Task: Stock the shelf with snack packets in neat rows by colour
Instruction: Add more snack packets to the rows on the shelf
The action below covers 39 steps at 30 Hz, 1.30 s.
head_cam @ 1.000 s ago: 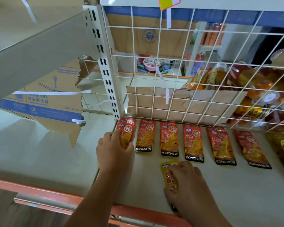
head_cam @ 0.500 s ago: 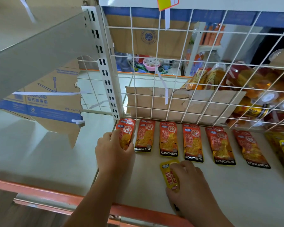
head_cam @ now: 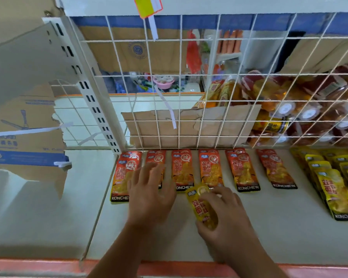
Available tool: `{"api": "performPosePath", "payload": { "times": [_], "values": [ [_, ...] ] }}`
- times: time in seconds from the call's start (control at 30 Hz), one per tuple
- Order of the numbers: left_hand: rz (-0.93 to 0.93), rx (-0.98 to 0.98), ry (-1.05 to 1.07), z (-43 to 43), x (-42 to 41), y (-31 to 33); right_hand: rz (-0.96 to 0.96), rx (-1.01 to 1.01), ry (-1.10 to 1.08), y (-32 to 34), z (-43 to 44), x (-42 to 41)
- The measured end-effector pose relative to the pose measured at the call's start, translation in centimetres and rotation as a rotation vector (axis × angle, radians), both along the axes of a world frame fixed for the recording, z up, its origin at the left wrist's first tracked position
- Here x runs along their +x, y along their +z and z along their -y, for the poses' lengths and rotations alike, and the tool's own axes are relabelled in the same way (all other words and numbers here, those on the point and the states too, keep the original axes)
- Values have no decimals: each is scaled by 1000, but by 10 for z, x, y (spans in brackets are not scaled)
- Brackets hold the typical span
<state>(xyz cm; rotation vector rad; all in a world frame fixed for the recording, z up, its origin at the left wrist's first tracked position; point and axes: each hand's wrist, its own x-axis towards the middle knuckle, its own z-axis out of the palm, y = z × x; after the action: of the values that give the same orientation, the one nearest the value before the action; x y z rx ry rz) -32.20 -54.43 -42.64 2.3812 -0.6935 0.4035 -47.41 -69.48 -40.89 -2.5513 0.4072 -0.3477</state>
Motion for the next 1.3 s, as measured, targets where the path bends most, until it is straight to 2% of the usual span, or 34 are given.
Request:
{"api": "performPosePath", "payload": {
  "times": [0.07, 0.4, 0.6, 0.83, 1.1, 1.3],
  "values": [
    [-40, 51, -85, 20, -8, 3, 29, -8, -72, 1, 15, -8],
    [65, -17, -525, 143, -70, -3, 107, -25, -492, 5, 125, -90],
    [39, -40, -639, 220, -125, -4, 166, -56, -611, 1, 193, -137],
    [6, 7, -611, 252, -148, -11, 162, -136, -575, -16, 237, -144],
    [35, 80, -588, 255, -151, -10, 179, -127, -440, -25, 256, -142],
    [44, 96, -569, 257, -154, -9, 230, -95, -445, -22, 260, -147]
  ]
}}
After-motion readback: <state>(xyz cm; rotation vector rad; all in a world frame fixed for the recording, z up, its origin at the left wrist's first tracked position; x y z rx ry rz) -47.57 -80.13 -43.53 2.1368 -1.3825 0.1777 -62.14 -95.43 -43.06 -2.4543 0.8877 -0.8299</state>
